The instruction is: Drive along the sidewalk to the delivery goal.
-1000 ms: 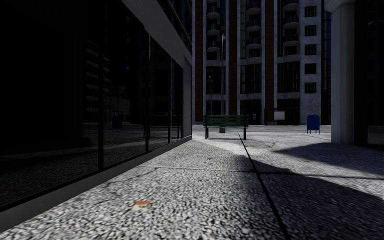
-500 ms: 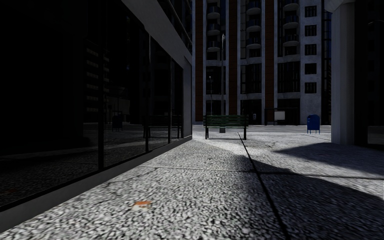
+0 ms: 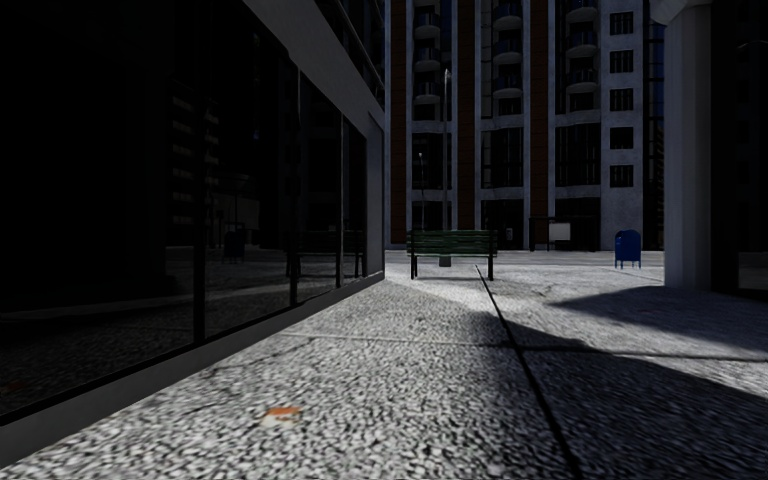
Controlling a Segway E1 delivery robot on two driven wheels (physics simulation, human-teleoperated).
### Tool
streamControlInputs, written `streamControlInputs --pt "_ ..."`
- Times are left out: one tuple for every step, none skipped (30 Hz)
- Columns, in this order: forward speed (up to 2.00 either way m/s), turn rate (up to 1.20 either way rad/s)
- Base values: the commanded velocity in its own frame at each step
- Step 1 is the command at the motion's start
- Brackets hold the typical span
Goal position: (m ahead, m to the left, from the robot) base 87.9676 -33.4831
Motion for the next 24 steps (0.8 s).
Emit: streamControlInputs --pt "1.47 0.00" --pt "1.60 0.00" --pt "1.63 0.00" --pt "1.63 0.00" --pt "1.63 0.00" --pt "1.63 0.00" --pt "1.65 0.00" --pt "1.65 0.00" --pt "1.72 0.00" --pt "1.76 0.00" --pt "1.78 0.00" --pt "1.79 0.00" --pt "1.79 0.00" --pt "1.79 -0.13" --pt "1.79 -0.21" --pt "1.79 -0.23" --pt "1.79 -0.23" --pt "1.79 -0.23" --pt "1.79 -0.23" --pt "1.79 -0.23" --pt "1.79 -0.23" --pt "1.79 -0.23" --pt "1.79 -0.23" --pt "1.79 -0.23"
